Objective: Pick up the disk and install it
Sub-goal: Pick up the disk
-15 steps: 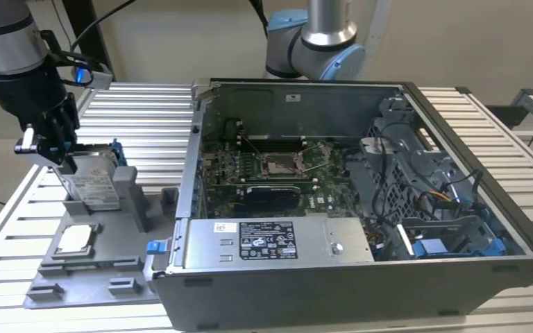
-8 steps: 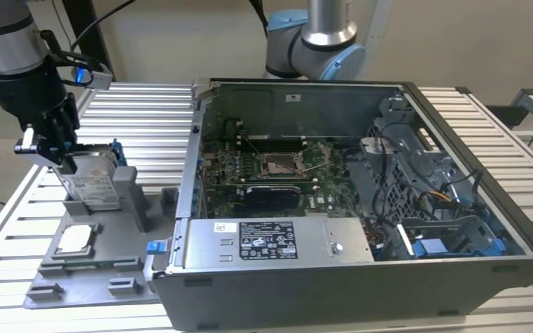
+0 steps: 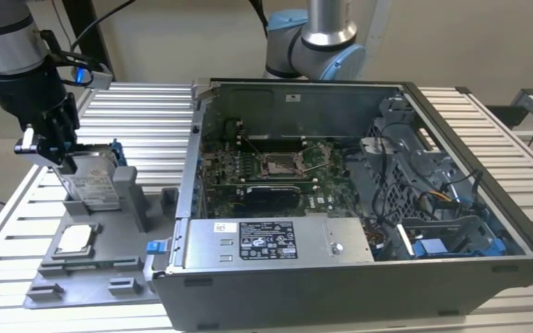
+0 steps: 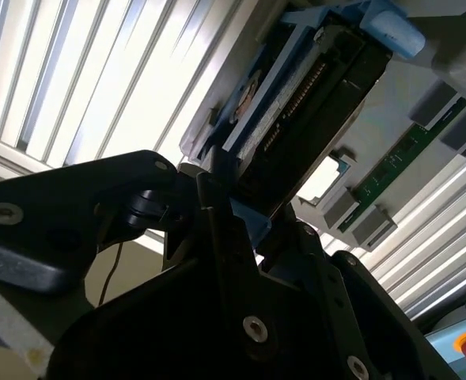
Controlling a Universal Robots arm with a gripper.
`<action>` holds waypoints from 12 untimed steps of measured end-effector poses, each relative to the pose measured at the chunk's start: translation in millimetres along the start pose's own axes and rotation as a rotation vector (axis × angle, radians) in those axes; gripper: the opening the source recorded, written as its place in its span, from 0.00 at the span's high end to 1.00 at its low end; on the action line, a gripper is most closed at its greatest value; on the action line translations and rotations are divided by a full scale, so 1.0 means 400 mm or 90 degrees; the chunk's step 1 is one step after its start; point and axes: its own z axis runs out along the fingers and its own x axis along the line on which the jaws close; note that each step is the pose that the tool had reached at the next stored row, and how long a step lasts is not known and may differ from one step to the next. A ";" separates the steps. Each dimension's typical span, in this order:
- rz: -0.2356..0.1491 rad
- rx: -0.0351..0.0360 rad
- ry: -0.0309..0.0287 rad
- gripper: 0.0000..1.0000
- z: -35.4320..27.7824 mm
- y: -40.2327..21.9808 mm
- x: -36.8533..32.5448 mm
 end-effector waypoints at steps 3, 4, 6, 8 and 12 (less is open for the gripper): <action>0.000 -0.0004 0.0001 1.00 -0.004 0.000 0.000; 0.000 -0.0003 0.0000 1.00 -0.006 0.000 0.000; 0.000 -0.0004 0.0000 1.00 -0.011 0.000 0.000; 0.000 -0.0004 0.0000 1.00 -0.018 0.000 -0.001; 0.000 -0.0004 0.0000 1.00 -0.035 0.000 -0.001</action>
